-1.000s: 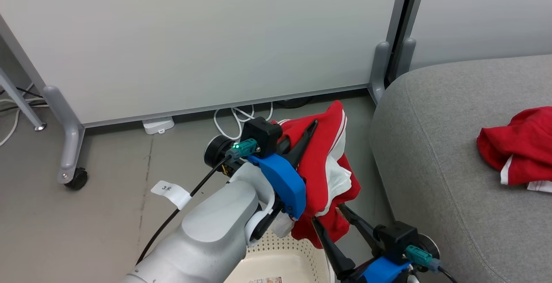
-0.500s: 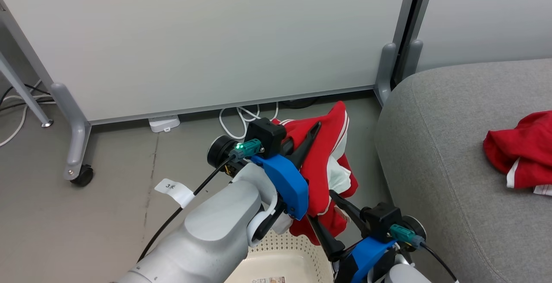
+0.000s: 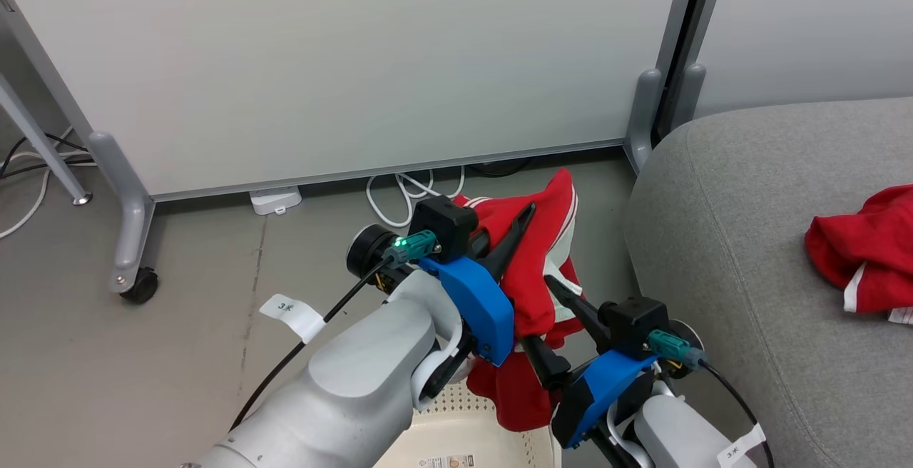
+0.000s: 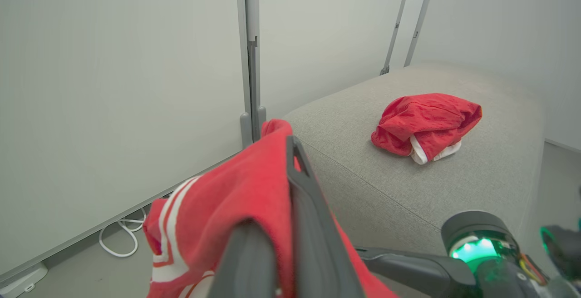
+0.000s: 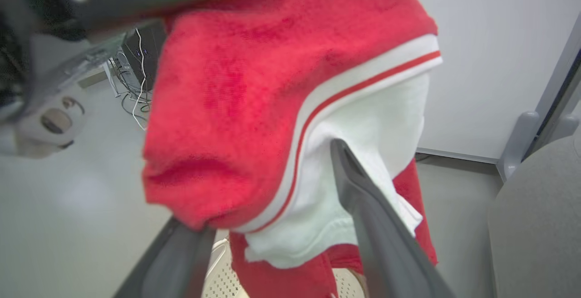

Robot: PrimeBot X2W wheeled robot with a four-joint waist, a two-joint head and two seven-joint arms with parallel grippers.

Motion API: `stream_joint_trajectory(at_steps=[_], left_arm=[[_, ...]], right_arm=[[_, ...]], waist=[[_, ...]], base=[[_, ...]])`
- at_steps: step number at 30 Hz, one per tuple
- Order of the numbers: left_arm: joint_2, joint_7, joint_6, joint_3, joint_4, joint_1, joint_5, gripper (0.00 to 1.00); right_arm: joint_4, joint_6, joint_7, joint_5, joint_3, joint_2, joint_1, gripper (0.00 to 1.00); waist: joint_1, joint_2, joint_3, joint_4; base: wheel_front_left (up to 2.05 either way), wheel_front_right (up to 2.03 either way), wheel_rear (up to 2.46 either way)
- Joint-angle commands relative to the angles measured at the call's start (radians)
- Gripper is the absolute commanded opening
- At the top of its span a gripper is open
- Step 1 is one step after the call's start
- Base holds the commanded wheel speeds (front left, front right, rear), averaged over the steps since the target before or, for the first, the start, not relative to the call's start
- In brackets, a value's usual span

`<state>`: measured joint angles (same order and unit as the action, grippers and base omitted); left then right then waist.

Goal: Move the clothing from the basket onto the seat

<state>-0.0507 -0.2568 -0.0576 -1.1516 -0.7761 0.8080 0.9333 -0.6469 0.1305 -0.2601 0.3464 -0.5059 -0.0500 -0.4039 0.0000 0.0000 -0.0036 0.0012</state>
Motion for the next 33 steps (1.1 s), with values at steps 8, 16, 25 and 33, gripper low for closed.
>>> stream_joint_trajectory(at_steps=[8,16,25,33], left_arm=[[0.0,-0.006,0.004,-0.019,-0.005,0.025,0.016,0.0],[0.0,-0.008,0.005,-0.033,-0.01,0.033,0.028,0.0],[0.0,-0.01,0.002,-0.038,-0.015,0.037,0.033,0.0],[0.0,-0.01,0.003,-0.04,-0.018,0.034,0.037,0.0]], right_arm=[[-0.009,0.001,-0.006,0.019,0.024,-0.001,-0.031,0.0],[-0.029,0.001,-0.007,0.036,0.024,-0.001,-0.041,0.0],[-0.033,0.001,-0.007,0.044,0.019,-0.001,-0.045,0.0],[-0.035,0.001,-0.007,0.051,0.02,-0.001,-0.038,0.0]], waist=[[0.0,0.0,0.002,0.003],[0.0,0.0,0.002,0.002],[0.0,0.0,0.001,-0.005],[0.0,0.0,0.0,-0.008]], base=[[0.0,0.0,0.0],[0.0,0.0,0.0],[0.0,0.0,0.0],[0.0,0.0,0.0]])
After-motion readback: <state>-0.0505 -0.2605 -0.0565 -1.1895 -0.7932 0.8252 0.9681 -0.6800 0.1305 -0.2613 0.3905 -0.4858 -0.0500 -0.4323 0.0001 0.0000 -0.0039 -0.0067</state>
